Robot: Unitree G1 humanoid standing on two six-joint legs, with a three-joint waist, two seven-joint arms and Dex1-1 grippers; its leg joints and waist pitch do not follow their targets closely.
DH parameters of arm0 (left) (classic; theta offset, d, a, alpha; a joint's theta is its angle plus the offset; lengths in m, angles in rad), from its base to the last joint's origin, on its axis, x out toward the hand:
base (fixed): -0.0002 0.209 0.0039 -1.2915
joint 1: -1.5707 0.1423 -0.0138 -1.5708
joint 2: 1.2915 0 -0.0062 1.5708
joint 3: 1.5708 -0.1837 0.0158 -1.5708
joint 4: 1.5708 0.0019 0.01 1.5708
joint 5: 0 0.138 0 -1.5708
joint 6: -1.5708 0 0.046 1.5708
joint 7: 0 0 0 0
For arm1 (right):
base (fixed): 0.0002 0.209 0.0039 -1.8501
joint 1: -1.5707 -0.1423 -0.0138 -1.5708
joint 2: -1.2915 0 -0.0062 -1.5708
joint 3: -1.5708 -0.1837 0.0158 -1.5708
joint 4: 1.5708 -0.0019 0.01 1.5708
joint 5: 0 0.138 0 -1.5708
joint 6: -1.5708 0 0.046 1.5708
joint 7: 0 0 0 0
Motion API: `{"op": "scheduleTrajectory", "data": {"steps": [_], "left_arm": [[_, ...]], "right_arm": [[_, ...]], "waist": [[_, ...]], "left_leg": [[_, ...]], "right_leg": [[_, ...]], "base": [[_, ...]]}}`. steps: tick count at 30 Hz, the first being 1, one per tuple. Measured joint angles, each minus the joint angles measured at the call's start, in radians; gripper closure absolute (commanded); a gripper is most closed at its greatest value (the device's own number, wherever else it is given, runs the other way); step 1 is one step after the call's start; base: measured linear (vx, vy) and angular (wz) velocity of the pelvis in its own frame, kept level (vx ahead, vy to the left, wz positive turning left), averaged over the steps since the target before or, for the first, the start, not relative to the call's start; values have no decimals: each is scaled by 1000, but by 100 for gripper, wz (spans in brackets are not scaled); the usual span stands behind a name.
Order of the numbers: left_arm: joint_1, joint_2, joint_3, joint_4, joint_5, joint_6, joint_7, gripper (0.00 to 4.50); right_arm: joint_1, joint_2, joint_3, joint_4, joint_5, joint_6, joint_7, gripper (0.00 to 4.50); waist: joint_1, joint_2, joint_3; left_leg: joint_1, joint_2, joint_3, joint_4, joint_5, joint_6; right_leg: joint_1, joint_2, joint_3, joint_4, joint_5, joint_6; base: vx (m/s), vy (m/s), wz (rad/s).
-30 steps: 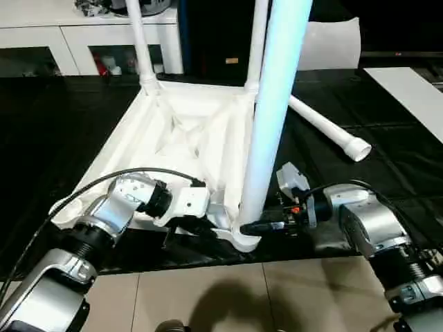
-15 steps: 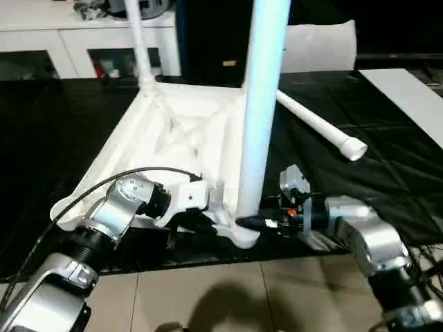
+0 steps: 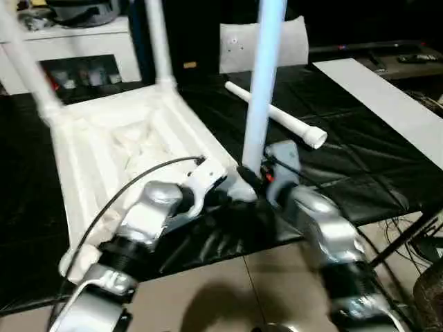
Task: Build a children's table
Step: Rotate leg to tighten
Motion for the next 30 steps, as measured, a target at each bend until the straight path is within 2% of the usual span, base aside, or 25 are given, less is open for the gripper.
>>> {"op": "scheduleTrajectory", "data": {"steps": [2,4,6,8,10,11,14,18,22,30], "left_arm": [[-1,3,-4,0,3,-12,-1,450],[-4,14,-15,0,7,-32,-7,450],[-5,25,-23,2,7,-51,-22,450],[-11,32,-30,8,7,-64,-32,450],[-19,47,-40,30,6,-107,-56,450],[-21,55,-42,41,5,-131,-68,450],[-35,87,-41,83,4,-188,-88,450],[-74,94,-37,158,6,-225,-72,450],[-114,85,-24,237,4,-256,-26,450],[-188,41,34,370,6,-269,121,450]], "right_arm": [[0,5,-4,-2,3,-3,0,162],[1,7,-4,-3,6,-12,2,162],[12,2,-3,-4,11,-21,10,134],[25,-12,3,-11,10,-30,27,127],[59,-43,27,-39,3,-57,52,122],[82,-57,31,-59,4,-60,72,93],[157,-78,28,-114,34,-39,122,78],[238,-118,45,-199,52,-41,170,35],[292,-124,45,-287,81,-41,182,4],[299,-127,45,-306,74,-17,141,4]], "waist": [[5,1,0],[10,1,0],[14,1,0],[17,1,0],[21,1,0],[24,0,0],[29,1,0],[34,3,2],[33,5,3],[16,6,4]], "left_leg": [[0,0,0,-4,0,0],[1,2,0,-7,0,0],[0,3,-1,-10,0,0],[-1,2,-1,-11,0,0],[-2,2,0,-10,0,0],[-3,2,0,-10,0,0],[-2,2,0,-10,0,0],[-2,2,0,-9,0,0],[-3,2,0,-9,0,0],[-11,2,0,-10,0,1]], "right_leg": [[-2,0,0,2,3,-2],[-4,2,-1,3,5,-4],[-5,3,-2,3,5,-4],[-6,3,-2,3,5,-4],[-7,3,-2,2,5,-4],[-7,3,-2,1,5,-4],[-7,3,-2,1,5,-4],[-7,2,-2,1,6,-3],[-8,2,-2,0,6,-3],[-15,2,-2,0,7,-4]], "base": [[0,0,0],[0,0,0],[0,0,0],[0,0,0],[0,0,0],[0,0,0],[0,0,0],[0,0,0],[0,0,0],[0,0,0]]}}
